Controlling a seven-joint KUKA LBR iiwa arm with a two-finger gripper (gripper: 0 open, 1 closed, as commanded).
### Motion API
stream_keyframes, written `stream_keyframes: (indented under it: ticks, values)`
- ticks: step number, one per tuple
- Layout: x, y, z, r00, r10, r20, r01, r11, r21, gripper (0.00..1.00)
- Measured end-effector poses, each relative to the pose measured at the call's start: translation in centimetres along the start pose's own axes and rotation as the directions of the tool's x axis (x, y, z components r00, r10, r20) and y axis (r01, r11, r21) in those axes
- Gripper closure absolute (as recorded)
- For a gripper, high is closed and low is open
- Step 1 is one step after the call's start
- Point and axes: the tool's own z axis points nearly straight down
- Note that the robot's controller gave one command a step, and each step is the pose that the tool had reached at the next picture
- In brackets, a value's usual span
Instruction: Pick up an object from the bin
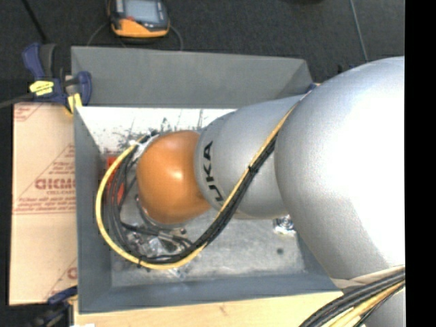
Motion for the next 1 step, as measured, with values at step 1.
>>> stream_keyframes:
  ticks: [1]
  values:
    - [-0.68,0.12,-12.58,1.0,-0.011,0.012,0.011,1.0,0.003,1.0]
